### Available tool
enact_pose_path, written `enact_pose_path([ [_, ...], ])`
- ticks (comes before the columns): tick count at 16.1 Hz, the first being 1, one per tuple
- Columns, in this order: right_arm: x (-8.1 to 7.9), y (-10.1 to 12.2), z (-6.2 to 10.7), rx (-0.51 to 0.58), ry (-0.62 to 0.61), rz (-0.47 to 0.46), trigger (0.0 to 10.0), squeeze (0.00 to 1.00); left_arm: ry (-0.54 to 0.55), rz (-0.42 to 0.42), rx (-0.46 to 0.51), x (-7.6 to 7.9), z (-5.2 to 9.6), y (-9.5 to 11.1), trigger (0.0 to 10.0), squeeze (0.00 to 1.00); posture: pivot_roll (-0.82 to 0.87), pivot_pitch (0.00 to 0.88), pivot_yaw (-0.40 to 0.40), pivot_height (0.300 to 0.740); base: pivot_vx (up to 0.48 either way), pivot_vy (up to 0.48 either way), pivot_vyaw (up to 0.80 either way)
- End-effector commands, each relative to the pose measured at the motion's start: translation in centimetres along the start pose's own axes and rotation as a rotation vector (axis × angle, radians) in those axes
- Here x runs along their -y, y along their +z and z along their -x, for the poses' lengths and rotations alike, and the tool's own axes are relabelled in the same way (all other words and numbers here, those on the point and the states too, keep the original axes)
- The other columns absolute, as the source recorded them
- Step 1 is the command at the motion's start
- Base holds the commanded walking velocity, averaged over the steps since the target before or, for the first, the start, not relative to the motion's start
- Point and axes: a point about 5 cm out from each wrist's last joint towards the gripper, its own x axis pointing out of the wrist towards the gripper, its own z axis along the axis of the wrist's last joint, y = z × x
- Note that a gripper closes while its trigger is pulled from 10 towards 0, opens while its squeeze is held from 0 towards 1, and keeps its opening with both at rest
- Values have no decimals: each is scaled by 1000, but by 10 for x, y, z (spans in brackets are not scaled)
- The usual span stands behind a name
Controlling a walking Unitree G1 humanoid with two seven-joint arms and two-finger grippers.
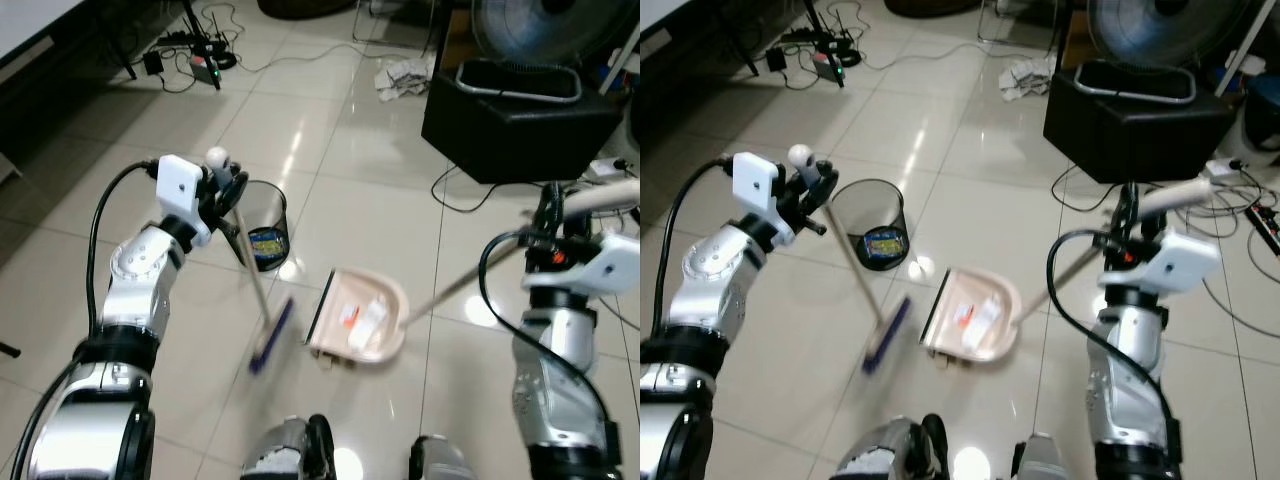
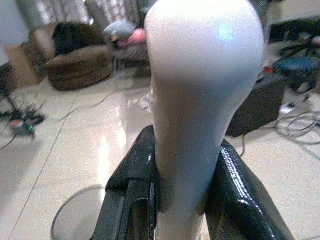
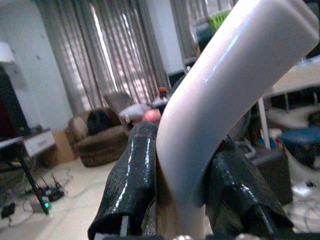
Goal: Sweep floor
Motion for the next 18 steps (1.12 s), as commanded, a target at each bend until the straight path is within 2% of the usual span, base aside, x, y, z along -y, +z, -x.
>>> enact_pose_path([
  [1, -2, 20, -8, 56, -5, -47, 10000, 0, 53, -39, 40, -4, 6, 4, 10000, 0, -63, 65, 130, 740, 0, 0, 0],
  [3, -2, 37, -22, 34, 2, -58, 10000, 0, 160, 24, 26, -7, 23, -6, 10000, 0, -72, 63, 118, 740, 0, 0, 0],
  [4, -1, 40, -26, 27, 0, -53, 10000, 0, 185, 38, 27, -8, 26, -6, 10000, 0, -73, 62, 116, 740, 0, 0, 0],
  [6, 2, 59, -44, 35, -19, -70, 10000, 0, 253, 17, 44, -3, 37, -7, 10000, 0, -71, 57, 112, 740, 0, 0, 0],
  [7, -4, 70, -55, 43, 5, -73, 10000, 0, 288, 8, 63, 2, 40, -6, 10000, 0, -65, 56, 112, 740, 0, 0, 0],
  [9, -7, 76, -61, 43, 10, -68, 10000, 0, 297, 4, 82, 6, 41, -4, 10000, 0, -67, 52, 111, 740, 0, 0, 400],
  [11, -12, 88, -76, 62, 20, -118, 10000, 0, 308, 27, 100, 14, 42, 2, 10000, 0, -54, 39, 98, 740, 161, 0, 800],
  [14, -11, 91, -79, 46, 9, -140, 10000, 0, 311, 25, 82, 20, 47, 2, 10000, 0, -49, 32, 98, 740, 340, 0, 800],
  [16, -8, 94, -82, 45, -14, -150, 10000, 0, 289, 20, 67, 30, 49, 0, 10000, 0, -48, 30, 97, 740, 347, 0, 0],
  [18, -7, 93, -85, 38, -13, -151, 10000, 0, 290, 9, 43, 32, 50, -3, 10000, 0, -42, 42, 89, 740, 352, 0, 0],
])
